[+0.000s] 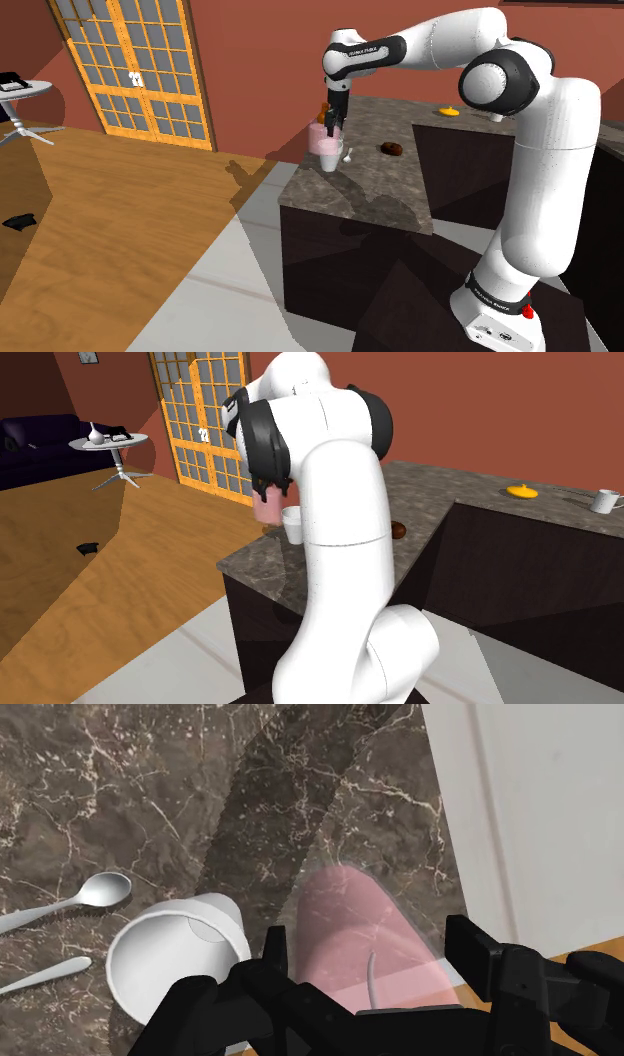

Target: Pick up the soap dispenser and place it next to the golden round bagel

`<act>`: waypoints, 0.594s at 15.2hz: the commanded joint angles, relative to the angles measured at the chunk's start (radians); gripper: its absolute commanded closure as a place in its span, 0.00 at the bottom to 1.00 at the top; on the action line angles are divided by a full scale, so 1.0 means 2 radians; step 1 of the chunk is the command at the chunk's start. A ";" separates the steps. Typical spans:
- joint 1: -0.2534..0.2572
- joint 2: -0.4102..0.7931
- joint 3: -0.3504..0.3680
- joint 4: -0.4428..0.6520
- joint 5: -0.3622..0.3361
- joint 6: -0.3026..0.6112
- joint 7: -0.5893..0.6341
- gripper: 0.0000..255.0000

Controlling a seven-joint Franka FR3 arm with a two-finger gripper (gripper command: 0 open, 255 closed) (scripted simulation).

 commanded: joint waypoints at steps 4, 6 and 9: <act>-0.001 -0.002 -0.001 0.033 -0.001 -0.034 0.000 1.00; -0.001 -0.001 -0.001 0.047 0.000 -0.048 0.000 1.00; -0.002 0.001 -0.001 0.070 0.000 -0.069 0.000 1.00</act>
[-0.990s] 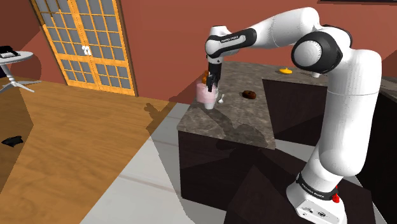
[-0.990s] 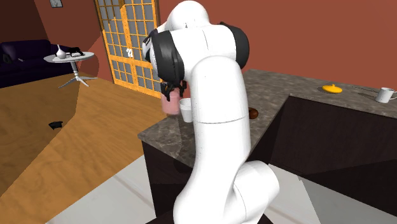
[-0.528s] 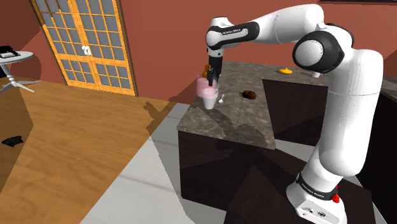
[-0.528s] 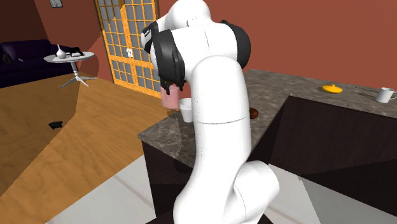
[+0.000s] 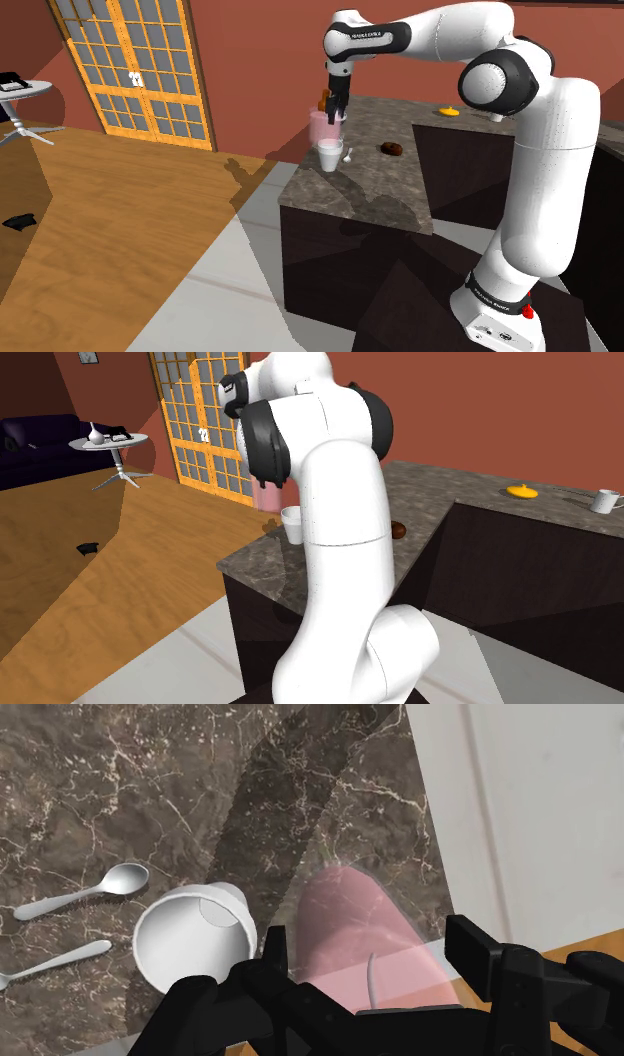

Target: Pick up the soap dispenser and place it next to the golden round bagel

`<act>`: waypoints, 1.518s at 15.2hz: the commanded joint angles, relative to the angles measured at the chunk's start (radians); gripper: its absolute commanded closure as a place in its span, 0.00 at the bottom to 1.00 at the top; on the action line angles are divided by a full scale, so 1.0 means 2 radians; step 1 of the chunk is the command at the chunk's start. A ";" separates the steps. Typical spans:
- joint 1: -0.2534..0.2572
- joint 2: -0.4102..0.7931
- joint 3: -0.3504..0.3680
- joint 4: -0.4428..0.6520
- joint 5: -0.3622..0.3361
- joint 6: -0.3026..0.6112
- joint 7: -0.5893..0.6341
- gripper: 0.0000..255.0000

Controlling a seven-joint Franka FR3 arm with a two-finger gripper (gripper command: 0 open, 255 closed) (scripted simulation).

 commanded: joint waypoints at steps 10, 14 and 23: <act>-0.006 0.019 -0.001 0.101 0.004 -0.083 -0.002 1.00; -0.028 0.012 -0.012 0.097 0.006 -0.085 -0.033 1.00; -0.097 0.020 -0.044 0.105 0.019 -0.089 -0.132 1.00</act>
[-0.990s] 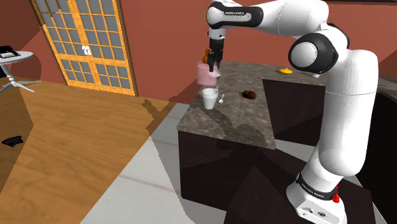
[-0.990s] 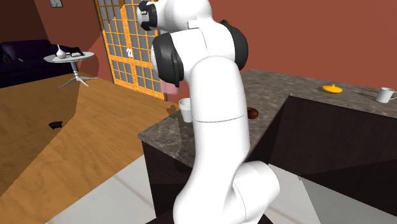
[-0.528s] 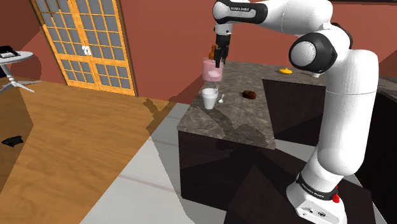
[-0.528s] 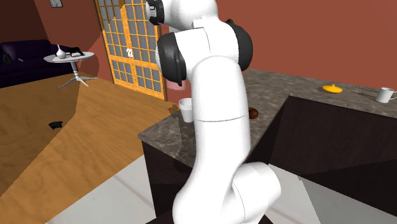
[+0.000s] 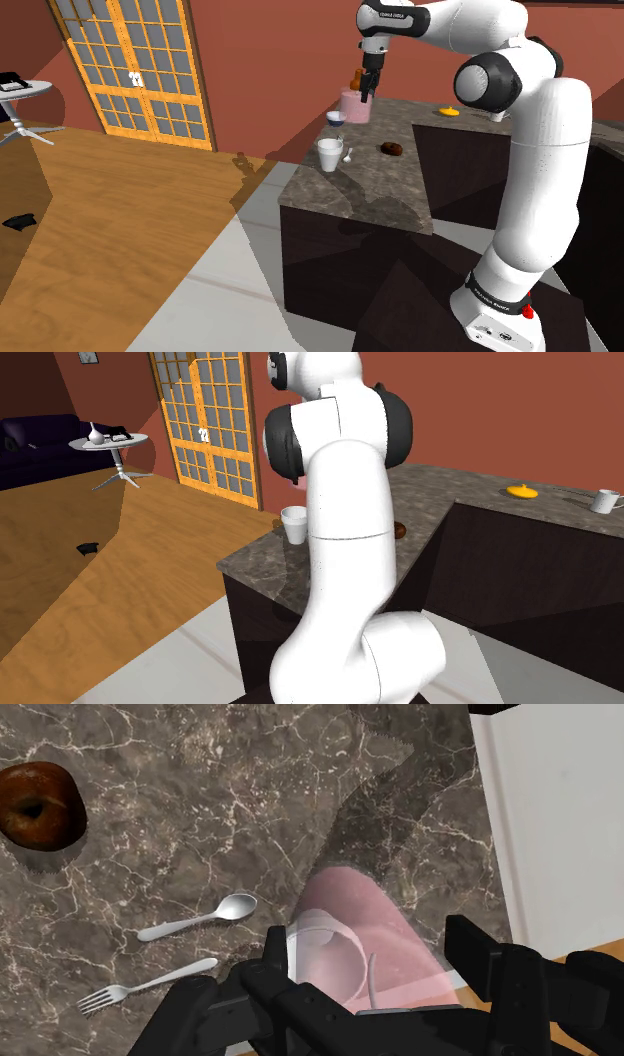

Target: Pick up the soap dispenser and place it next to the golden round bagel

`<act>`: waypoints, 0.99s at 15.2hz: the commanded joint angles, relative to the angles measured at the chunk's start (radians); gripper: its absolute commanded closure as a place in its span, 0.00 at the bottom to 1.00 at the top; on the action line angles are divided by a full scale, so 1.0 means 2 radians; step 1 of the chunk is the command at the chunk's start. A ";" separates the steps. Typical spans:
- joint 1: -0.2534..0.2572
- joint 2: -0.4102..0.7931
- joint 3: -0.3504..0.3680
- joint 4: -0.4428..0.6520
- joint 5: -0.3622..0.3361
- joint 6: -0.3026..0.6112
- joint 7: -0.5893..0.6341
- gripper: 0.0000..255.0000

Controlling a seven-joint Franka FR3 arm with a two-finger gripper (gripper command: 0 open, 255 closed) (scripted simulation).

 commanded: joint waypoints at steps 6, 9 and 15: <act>-0.064 0.034 -0.022 0.047 0.019 -0.016 -0.079 1.00; -0.097 0.061 -0.029 0.087 0.030 -0.031 -0.111 1.00; -0.144 0.103 -0.034 0.139 0.048 -0.042 -0.152 1.00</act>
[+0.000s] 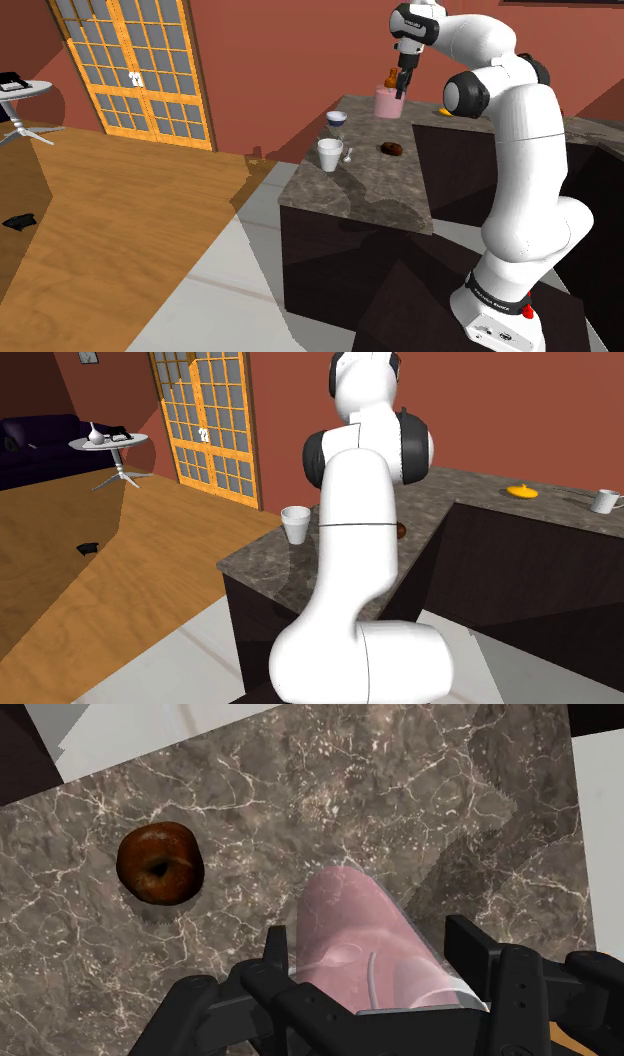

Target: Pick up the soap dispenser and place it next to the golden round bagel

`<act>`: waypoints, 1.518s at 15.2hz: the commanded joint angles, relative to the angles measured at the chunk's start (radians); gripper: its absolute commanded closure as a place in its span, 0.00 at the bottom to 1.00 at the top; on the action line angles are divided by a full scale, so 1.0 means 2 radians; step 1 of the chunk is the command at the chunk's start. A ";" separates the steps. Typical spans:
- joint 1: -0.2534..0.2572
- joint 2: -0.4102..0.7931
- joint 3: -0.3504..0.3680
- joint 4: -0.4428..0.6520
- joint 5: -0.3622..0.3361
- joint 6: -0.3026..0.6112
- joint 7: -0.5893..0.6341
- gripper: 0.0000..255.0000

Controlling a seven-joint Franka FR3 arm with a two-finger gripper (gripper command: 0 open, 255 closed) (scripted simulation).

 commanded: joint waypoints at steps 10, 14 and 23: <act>0.021 -0.036 -0.003 -0.131 -0.011 0.096 -0.005 1.00; 0.026 -0.041 -0.002 -0.168 -0.013 0.126 -0.006 1.00; 0.033 -0.044 -0.001 -0.233 -0.013 0.188 -0.008 1.00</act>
